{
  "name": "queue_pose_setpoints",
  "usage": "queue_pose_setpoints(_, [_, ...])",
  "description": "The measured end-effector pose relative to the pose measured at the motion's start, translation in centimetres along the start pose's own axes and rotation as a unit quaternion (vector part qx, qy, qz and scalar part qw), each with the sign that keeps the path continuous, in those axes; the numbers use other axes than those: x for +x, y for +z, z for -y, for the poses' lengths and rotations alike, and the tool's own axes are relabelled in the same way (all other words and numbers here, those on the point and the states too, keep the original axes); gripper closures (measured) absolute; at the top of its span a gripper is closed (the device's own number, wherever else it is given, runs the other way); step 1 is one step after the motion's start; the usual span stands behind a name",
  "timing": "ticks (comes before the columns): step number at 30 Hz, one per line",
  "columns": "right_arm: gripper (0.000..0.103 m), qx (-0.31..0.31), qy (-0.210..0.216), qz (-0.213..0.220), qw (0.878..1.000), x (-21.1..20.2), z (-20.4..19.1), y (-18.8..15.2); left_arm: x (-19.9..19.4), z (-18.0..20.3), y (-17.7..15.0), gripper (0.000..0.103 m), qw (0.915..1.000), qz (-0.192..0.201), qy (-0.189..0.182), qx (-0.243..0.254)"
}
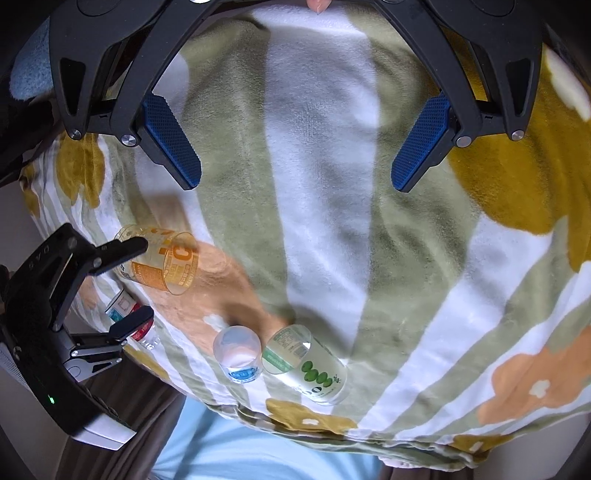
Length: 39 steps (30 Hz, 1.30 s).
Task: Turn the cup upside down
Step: 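Lift the cup with the right gripper and rotate it bottom up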
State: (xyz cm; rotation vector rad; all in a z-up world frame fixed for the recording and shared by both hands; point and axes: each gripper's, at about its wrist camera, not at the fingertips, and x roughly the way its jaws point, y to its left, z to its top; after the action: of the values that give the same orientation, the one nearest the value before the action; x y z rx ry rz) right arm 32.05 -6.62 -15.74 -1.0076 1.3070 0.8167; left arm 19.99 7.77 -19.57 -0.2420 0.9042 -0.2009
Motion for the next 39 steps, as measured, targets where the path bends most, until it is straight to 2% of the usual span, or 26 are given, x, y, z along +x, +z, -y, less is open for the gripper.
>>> queue_pose_setpoints(2, [0.024,0.127,0.053,0.009,0.990,-1.2,2.9,-0.5,-0.1,-0.1,0.0,0.001,0.9999,0.000,-0.010,-0.006])
queue_pose_setpoints(3, [0.024,0.193,0.075,0.015,0.978,-1.7,4.2,-1.2,-0.2,-0.1,0.1,0.001,0.9999,-0.001,-0.015,-0.008])
queue_pose_setpoints(4, [0.024,0.261,0.098,0.026,0.960,-2.4,5.3,-2.1,-0.3,0.0,0.0,0.001,0.9998,-0.001,-0.017,-0.008])
queue_pose_setpoints(5, [0.024,0.327,0.121,0.038,0.936,-2.8,6.4,-3.3,-0.4,0.0,0.0,0.001,0.9998,-0.001,-0.019,-0.009])
queue_pose_setpoints(6, [0.024,0.394,0.145,0.048,0.906,-3.1,7.1,-4.6,-0.6,0.1,0.0,0.001,0.9997,0.000,-0.022,-0.009])
queue_pose_setpoints(7, [0.024,0.453,0.172,0.056,0.873,-3.4,7.3,-5.7,-0.8,0.2,-0.1,0.001,0.9996,0.001,-0.027,-0.010])
queue_pose_setpoints(8, [0.024,0.508,0.194,0.056,0.837,-4.0,5.8,-6.6,-1.0,0.2,-0.2,0.001,0.9995,0.002,-0.031,-0.011])
queue_pose_setpoints(10, [0.024,0.593,0.233,0.048,0.770,-3.8,4.0,-7.7,-1.3,0.4,-0.3,0.001,0.9993,0.004,-0.037,-0.010])
queue_pose_setpoints(12, [0.024,0.645,0.264,0.051,0.716,-2.9,2.7,-8.4,-1.7,0.4,-0.4,0.001,0.9990,0.007,-0.043,-0.011])
queue_pose_setpoints(16, [0.024,0.722,0.302,0.100,0.615,-0.7,0.8,-10.1,-2.1,0.1,-0.6,0.001,0.9981,0.009,-0.058,-0.019])
queue_pose_setpoints(18, [0.024,0.755,0.305,0.115,0.570,0.3,0.3,-10.9,-2.2,-0.1,-0.7,0.001,0.9977,0.008,-0.063,-0.024])
queue_pose_setpoints(20, [0.023,0.784,0.294,0.119,0.533,1.3,0.3,-11.8,-2.3,-0.4,-0.8,0.001,0.9971,0.007,-0.069,-0.030])
queue_pose_setpoints(22, [0.024,0.805,0.285,0.123,0.505,2.3,0.4,-12.1,-2.4,-0.6,-0.9,0.001,0.9965,0.006,-0.075,-0.037])
queue_pose_setpoints(24, [0.024,0.814,0.278,0.131,0.494,3.0,1.4,-12.3,-2.5,-0.7,-1.0,0.001,0.9960,0.006,-0.080,-0.040])
queue_pose_setpoints(27, [0.024,0.818,0.268,0.137,0.490,3.4,2.6,-12.0,-2.4,-0.7,-1.1,0.001,0.9961,0.006,-0.079,-0.038])
queue_pose_setpoints(31, [0.024,0.806,0.257,0.139,0.515,4.3,3.7,-12.3,-2.0,-0.6,-1.0,0.001,0.9962,0.000,-0.080,-0.034])
queue_pose_setpoints(35, [0.024,0.802,0.252,0.154,0.520,5.0,4.0,-12.8,-1.6,-0.4,-1.0,0.001,0.9960,-0.006,-0.082,-0.033])
queue_pose_setpoints(39, [0.024,0.791,0.258,0.152,0.534,5.5,4.0,-12.6,-1.4,-0.2,-1.0,0.001,0.9960,-0.010,-0.083,-0.031])
